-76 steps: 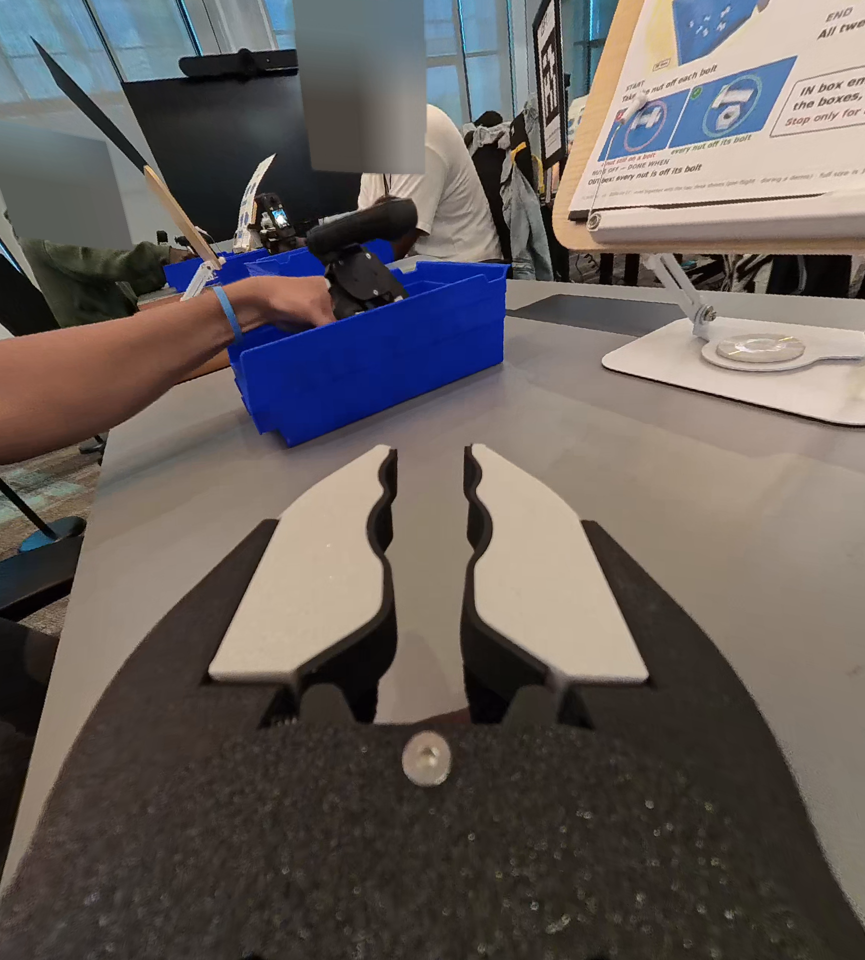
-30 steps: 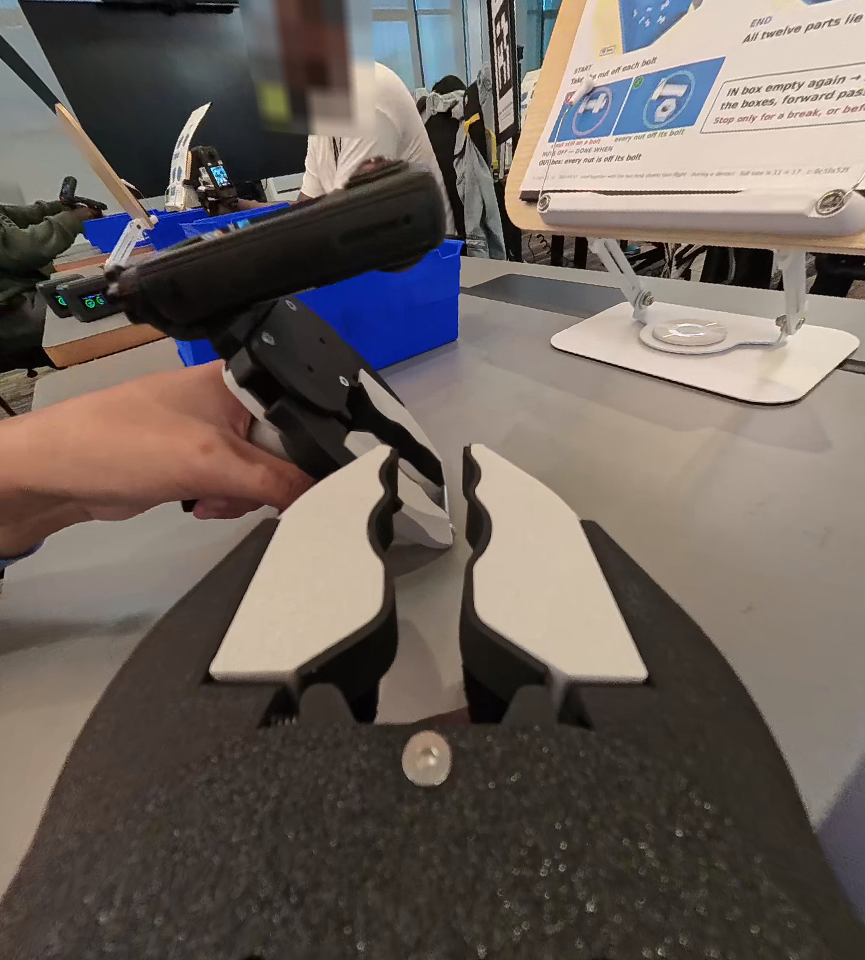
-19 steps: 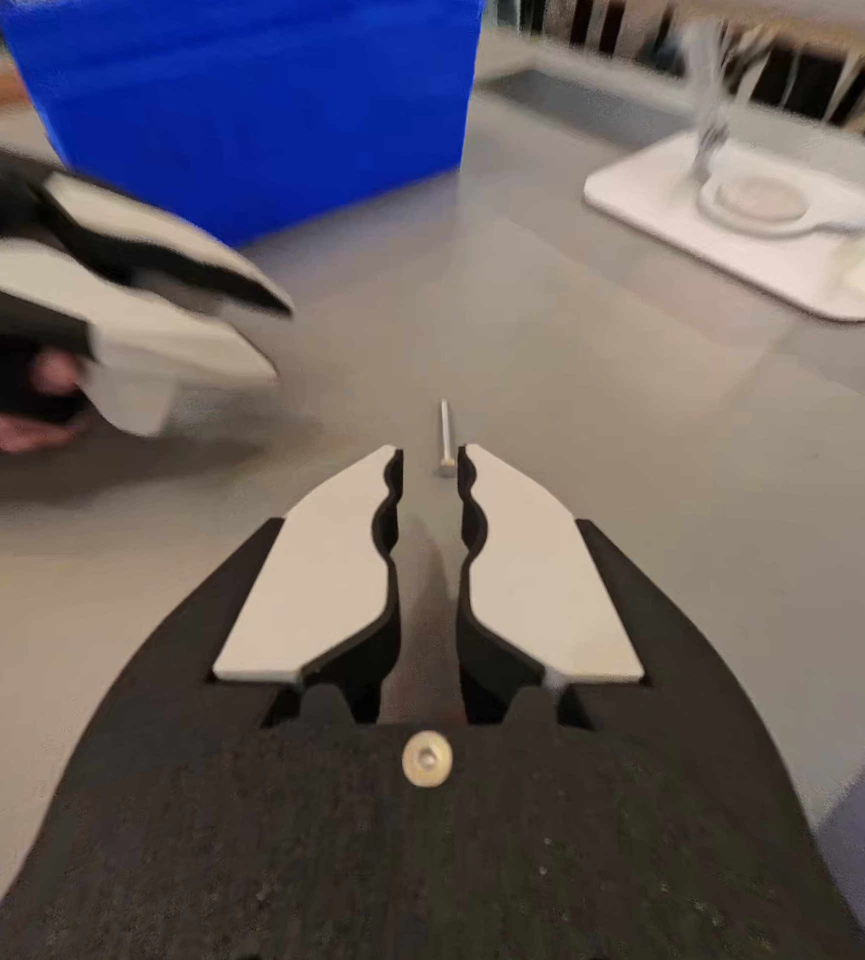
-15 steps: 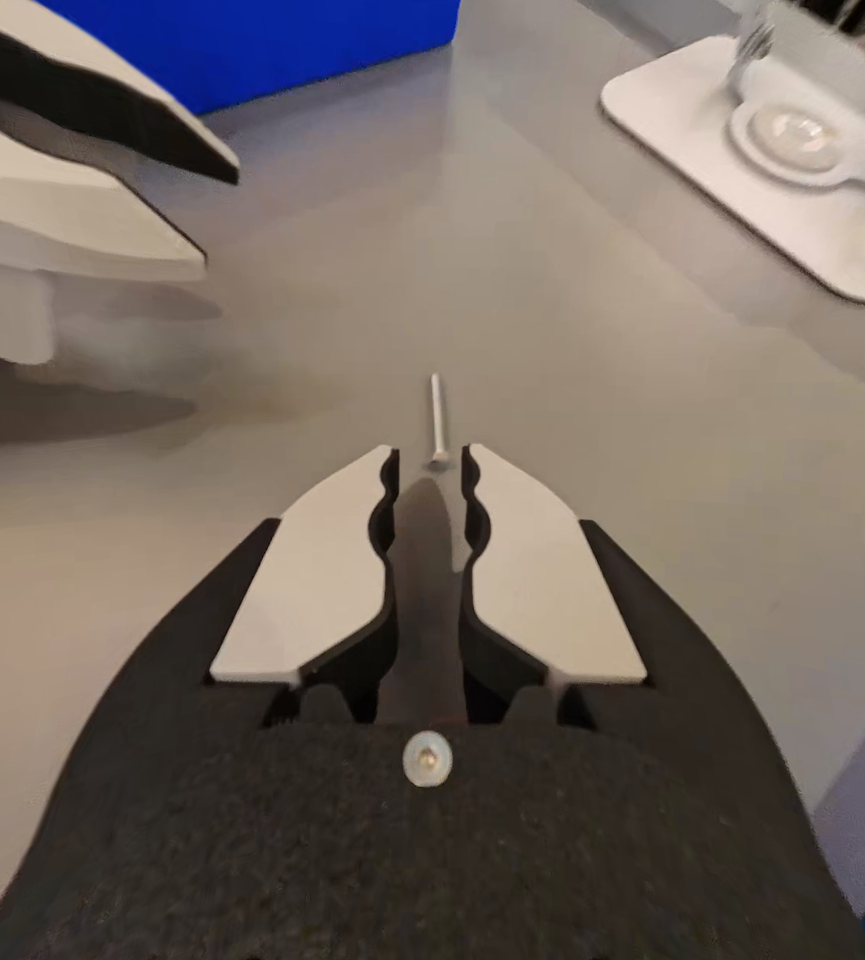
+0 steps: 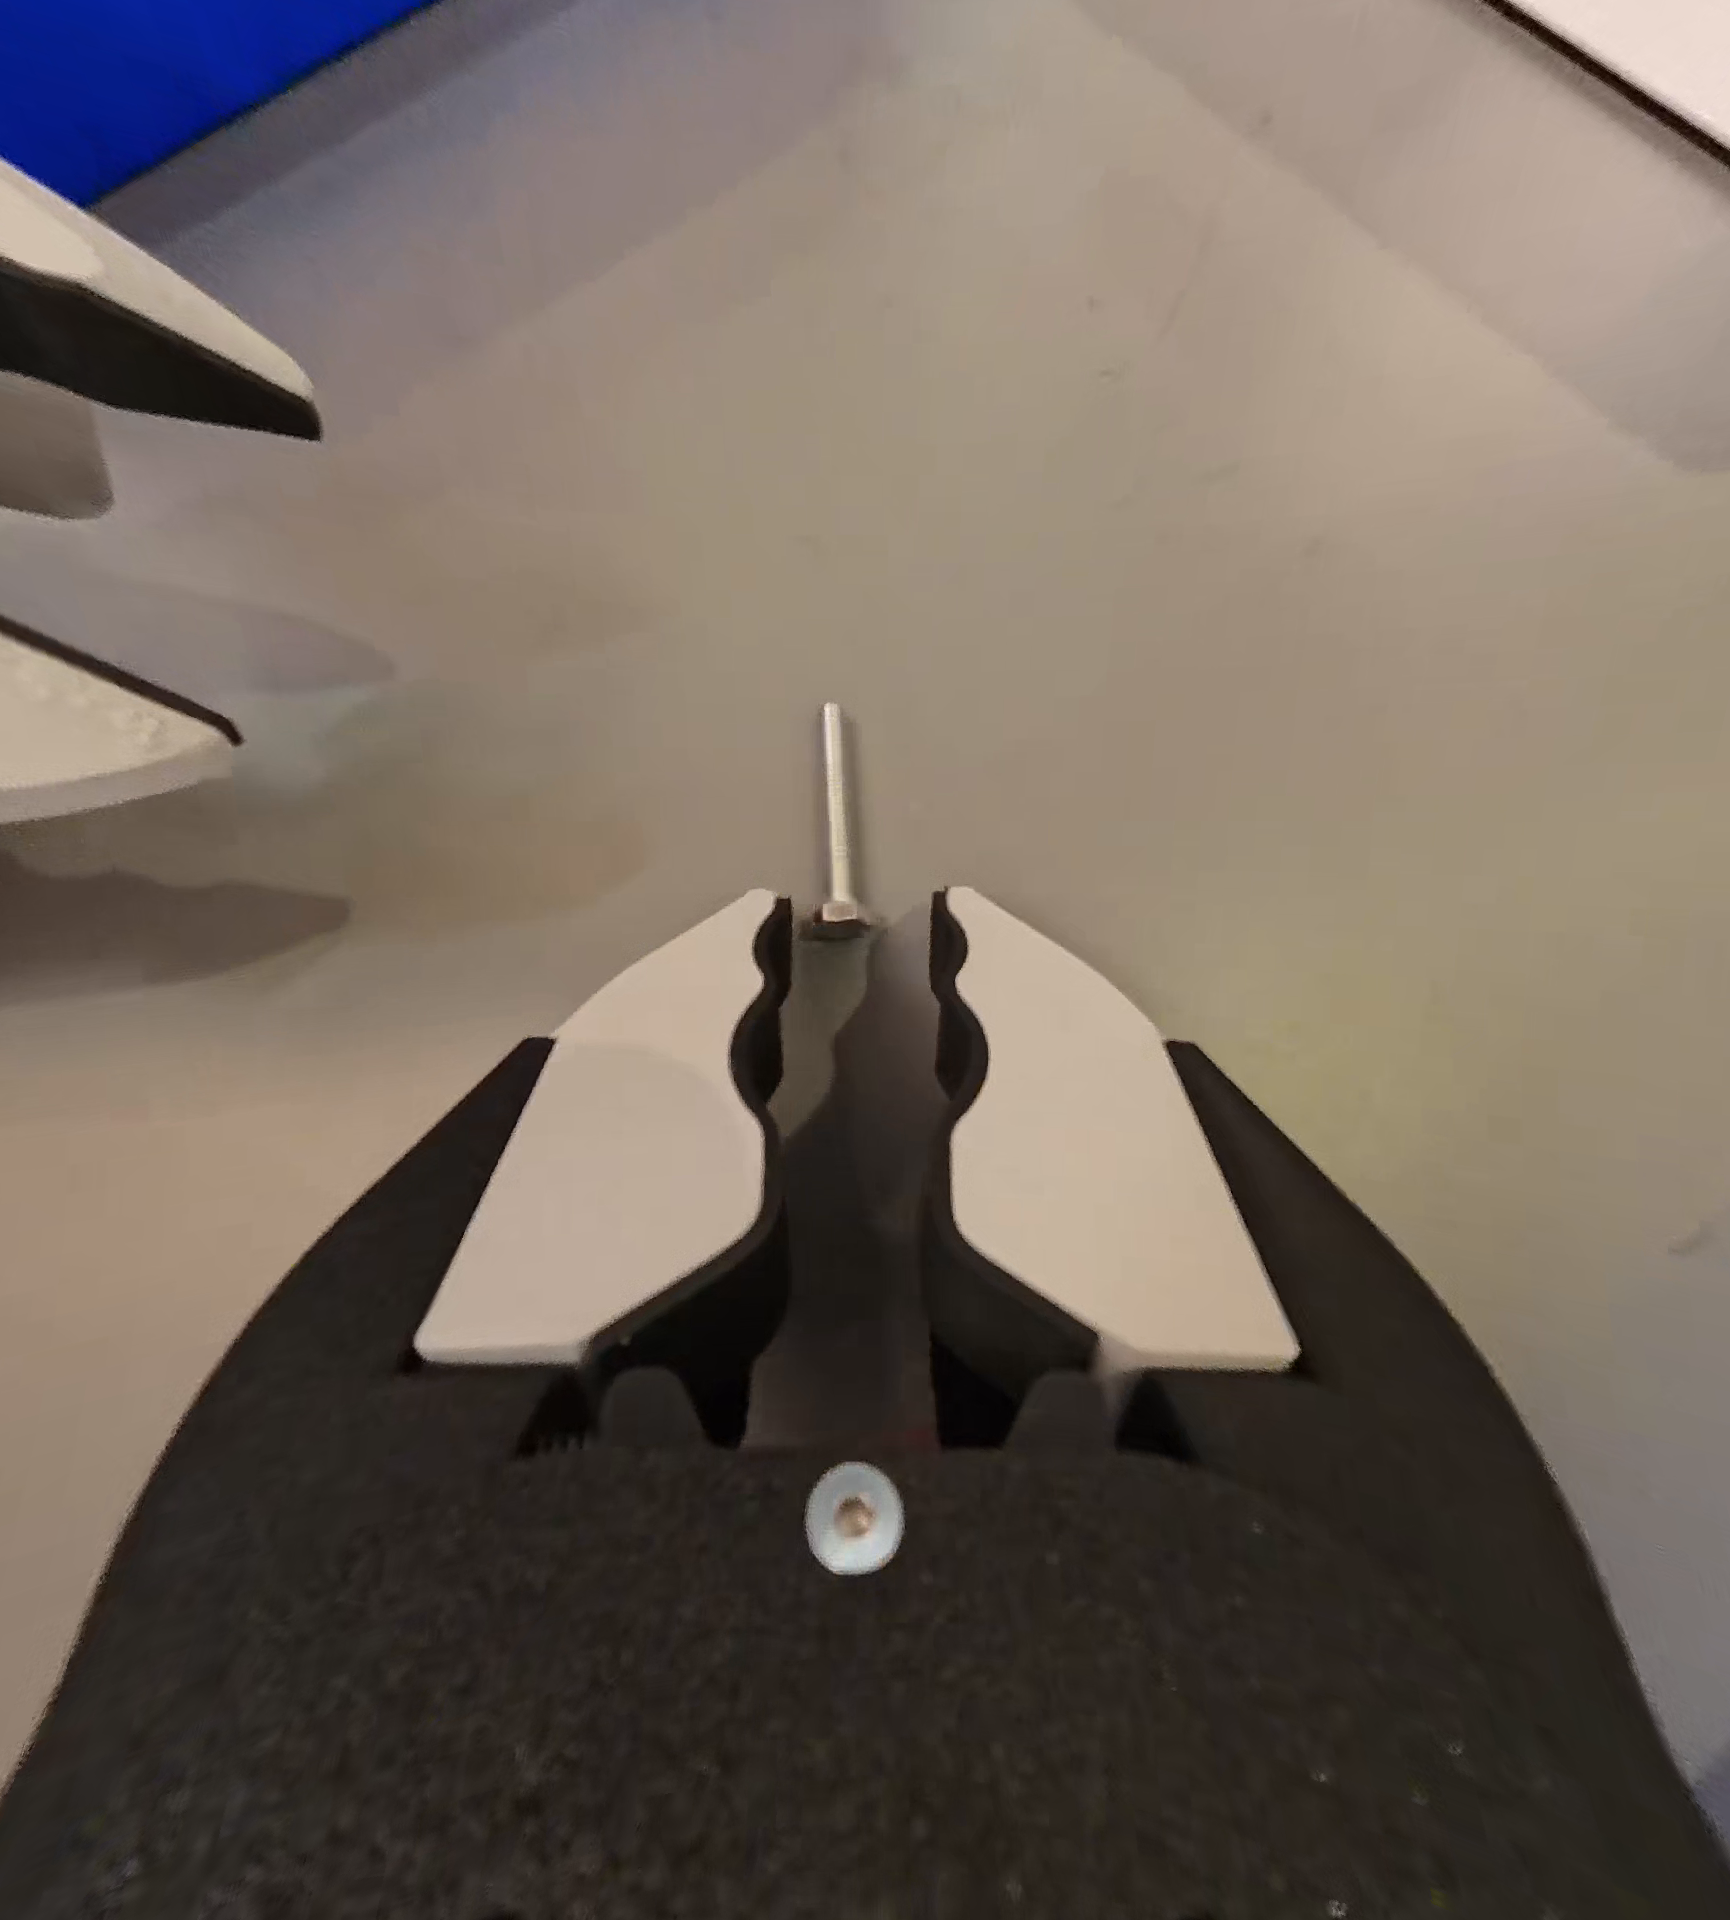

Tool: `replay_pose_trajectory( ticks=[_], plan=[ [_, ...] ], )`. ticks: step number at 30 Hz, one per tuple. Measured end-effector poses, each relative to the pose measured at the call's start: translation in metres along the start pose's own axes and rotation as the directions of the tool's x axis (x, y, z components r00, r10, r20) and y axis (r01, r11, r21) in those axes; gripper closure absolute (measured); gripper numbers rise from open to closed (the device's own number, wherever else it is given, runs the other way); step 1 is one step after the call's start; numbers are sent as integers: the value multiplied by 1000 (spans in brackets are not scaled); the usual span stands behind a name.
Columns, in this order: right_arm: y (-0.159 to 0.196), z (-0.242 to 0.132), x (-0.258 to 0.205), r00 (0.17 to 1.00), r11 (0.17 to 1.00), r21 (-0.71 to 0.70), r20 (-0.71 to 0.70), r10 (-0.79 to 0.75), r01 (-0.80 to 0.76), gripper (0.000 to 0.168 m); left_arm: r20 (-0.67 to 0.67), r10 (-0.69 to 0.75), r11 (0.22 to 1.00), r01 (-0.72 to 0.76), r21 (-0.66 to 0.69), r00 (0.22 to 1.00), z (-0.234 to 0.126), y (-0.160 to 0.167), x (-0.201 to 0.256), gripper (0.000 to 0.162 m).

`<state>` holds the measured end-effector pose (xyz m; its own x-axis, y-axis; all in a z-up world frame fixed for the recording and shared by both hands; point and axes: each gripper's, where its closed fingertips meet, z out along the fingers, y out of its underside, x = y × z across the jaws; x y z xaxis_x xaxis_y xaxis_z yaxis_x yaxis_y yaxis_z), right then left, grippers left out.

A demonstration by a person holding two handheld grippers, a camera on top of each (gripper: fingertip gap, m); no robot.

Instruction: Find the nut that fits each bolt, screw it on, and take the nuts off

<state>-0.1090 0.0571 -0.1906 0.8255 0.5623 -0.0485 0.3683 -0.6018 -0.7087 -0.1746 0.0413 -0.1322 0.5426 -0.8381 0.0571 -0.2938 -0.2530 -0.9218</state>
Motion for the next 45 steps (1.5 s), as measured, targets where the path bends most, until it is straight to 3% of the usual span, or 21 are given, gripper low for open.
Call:
replay_pose_trajectory(
  ticks=[2,4,9,13,16,19,21,23,26,30,33,38,45],
  plan=[
    [1,2,-1,999,999,-15,-24,-33,32,144,1,6,1000,-6,-7,1000,1,1,1,118],
    [1,2,-3,997,998,-18,-30,-65,64,157,-1,0,1000,0,-14,1000,2,2,1,118],
    [1,-2,-10,994,994,1,-3,-107,107,158,-5,-13,1000,13,1,1000,0,0,0,118],
    [-20,-29,-31,966,936,242,-15,-259,255,158,-59,-43,998,46,50,997,-12,-11,7,121],
    [-26,-53,-50,936,857,405,11,-352,318,158,-159,-25,999,32,43,987,-54,-49,14,121],
    [-28,-64,-56,925,819,475,29,-379,321,158,41,141,975,-131,-180,989,-114,-67,-41,119],
    [-28,-63,-55,929,827,471,40,-368,307,157,184,185,925,-108,-364,965,-150,-63,-95,121],
    [-29,-63,-54,933,830,473,47,-357,294,157,227,227,821,-60,-568,947,-167,-44,-143,123],
    [-30,-65,-52,938,832,483,61,-342,272,157,157,239,688,-53,-724,958,-156,-11,-189,125],
    [-30,-65,-50,943,837,484,64,-326,257,157,-90,272,595,-241,-767,958,-121,30,-206,132],
    [-30,-65,-50,944,839,482,69,-322,251,157,-199,287,532,-328,-780,937,-106,52,-213,132],
    [-31,-65,-49,946,842,486,86,-314,235,157,-339,365,489,-488,-723,867,-85,63,-218,139],
    [-31,-65,-48,948,846,486,100,-302,218,157,-385,354,401,-510,-761,852,-74,75,-240,128]
  ],
)
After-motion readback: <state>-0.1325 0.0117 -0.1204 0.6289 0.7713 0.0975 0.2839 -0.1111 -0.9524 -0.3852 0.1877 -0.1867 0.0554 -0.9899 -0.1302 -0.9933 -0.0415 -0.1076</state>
